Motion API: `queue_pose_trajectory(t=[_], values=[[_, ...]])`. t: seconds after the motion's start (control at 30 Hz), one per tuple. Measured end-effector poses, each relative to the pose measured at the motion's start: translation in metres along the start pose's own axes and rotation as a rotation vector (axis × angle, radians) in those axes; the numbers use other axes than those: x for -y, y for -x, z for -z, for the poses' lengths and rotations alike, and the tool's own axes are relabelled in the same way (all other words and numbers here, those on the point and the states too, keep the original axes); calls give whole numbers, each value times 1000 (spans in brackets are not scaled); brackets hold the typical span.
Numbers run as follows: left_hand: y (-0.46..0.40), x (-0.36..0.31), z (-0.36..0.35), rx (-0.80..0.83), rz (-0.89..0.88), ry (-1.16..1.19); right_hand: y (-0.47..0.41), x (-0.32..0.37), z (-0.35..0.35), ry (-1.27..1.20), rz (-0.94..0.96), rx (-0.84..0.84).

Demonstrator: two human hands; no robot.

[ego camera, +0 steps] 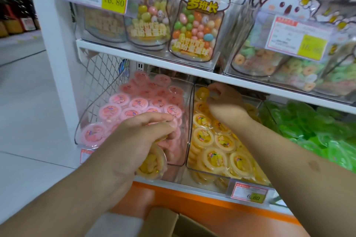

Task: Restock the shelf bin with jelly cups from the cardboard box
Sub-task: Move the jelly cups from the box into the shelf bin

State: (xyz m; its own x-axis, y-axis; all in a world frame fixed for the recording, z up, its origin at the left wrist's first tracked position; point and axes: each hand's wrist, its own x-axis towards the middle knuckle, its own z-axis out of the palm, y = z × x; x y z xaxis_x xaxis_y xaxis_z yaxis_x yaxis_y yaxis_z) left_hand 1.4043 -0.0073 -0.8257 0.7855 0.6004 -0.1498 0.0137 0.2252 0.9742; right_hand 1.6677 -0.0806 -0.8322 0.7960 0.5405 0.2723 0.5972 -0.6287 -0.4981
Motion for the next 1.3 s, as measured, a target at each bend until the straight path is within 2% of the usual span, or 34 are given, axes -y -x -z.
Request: queue_pose_trajectory(t=[0.23, 0.3, 0.37, 0.43, 0.53, 0.6, 0.7, 0.93, 1.03, 1.2, 1.3], values=[[47, -10, 8, 0, 36, -82, 101, 15, 44, -45, 139, 33], [71, -10, 4, 21, 73, -110, 140, 23, 56, -177, 252, 83], [90, -8, -3, 69, 93, -129, 176, 29, 66, -399, 339, 227], [104, -12, -16, 95, 84, -134, 204, 33, 74, -573, 325, 327], [116, -19, -36, 63, 37, -195, 230, 32, 85, -720, 268, 256], [116, -19, -47, 44, -9, -237, 239, 29, 91, -727, 266, 156], [114, -18, -62, 5, -39, -228, 241, 23, 97, -717, 294, 100], [101, -11, -85, 25, 33, -315, 230, 11, 93, -561, 315, -9], [88, -7, -84, 31, 46, -330, 214, -1, 86, -553, 224, -26], [30, -1, -69, -60, 223, -99, 157, -20, 76, -342, 115, -78], [2, -1, -59, 1, 265, 45, 106, -29, 66, -264, -17, -76]])
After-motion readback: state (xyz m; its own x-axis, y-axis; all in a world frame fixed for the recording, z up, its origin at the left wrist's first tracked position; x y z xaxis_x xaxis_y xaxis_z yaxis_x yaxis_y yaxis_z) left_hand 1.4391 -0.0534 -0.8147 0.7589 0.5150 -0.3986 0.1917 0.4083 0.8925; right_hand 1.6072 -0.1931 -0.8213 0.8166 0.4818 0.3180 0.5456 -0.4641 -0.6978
